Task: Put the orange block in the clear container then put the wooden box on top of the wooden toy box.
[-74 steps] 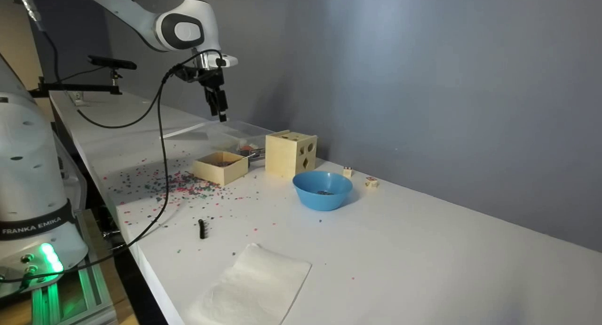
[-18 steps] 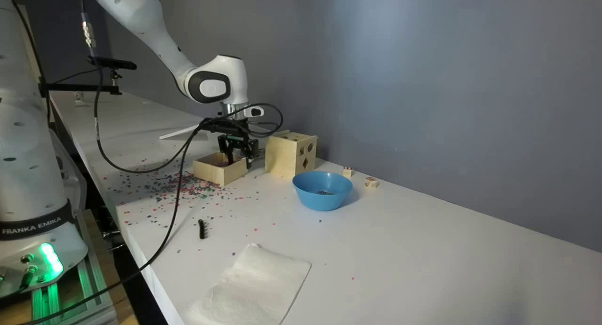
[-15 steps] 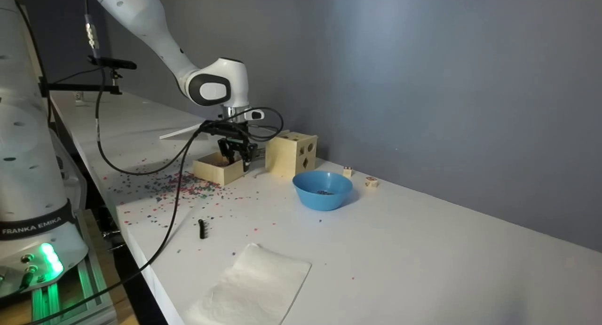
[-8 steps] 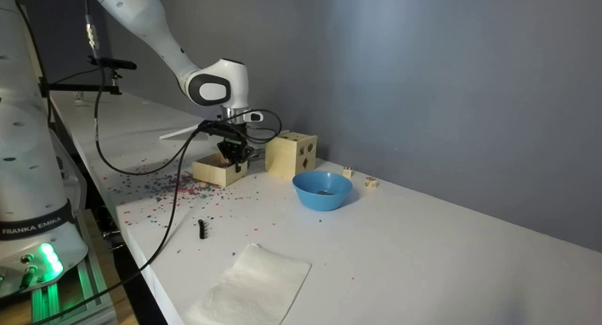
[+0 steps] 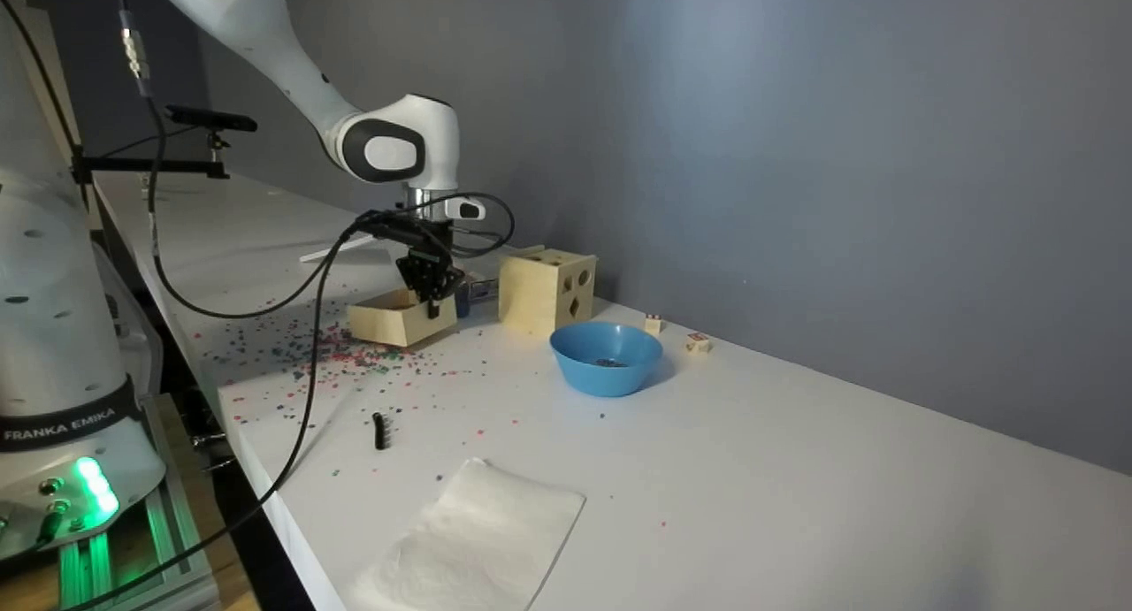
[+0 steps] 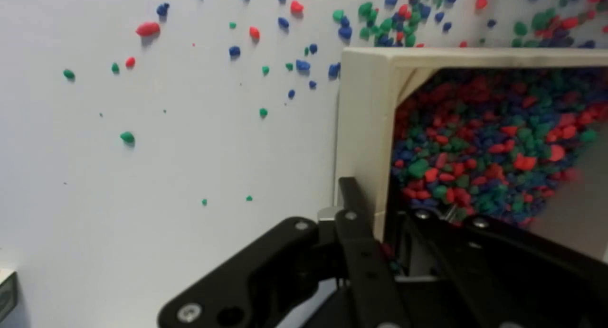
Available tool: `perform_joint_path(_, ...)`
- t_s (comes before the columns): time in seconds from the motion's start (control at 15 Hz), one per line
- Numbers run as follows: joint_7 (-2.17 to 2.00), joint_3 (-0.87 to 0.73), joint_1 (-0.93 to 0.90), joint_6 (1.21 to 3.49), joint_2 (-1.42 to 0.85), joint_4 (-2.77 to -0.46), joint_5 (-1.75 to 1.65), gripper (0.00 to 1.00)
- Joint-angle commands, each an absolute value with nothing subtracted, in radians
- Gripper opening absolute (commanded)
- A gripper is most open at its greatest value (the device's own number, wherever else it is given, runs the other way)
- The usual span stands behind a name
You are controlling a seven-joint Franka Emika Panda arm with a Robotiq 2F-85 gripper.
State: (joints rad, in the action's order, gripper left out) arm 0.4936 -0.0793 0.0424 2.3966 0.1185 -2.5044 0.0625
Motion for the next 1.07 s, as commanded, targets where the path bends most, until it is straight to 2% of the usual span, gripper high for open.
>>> perform_joint_path(0.0, 0.393, -0.093, 0.070, 2.312, 0.295, -2.546, -0.019, 0.04)
perform_joint_path(0.53, 0.491, -0.224, 0.066, 2.150, 0.428, -2.487, 0.107, 0.04)
perform_joint_path(1.0, 0.460, -0.353, 0.092, 1.955, 0.353, -2.253, 0.248, 0.04)
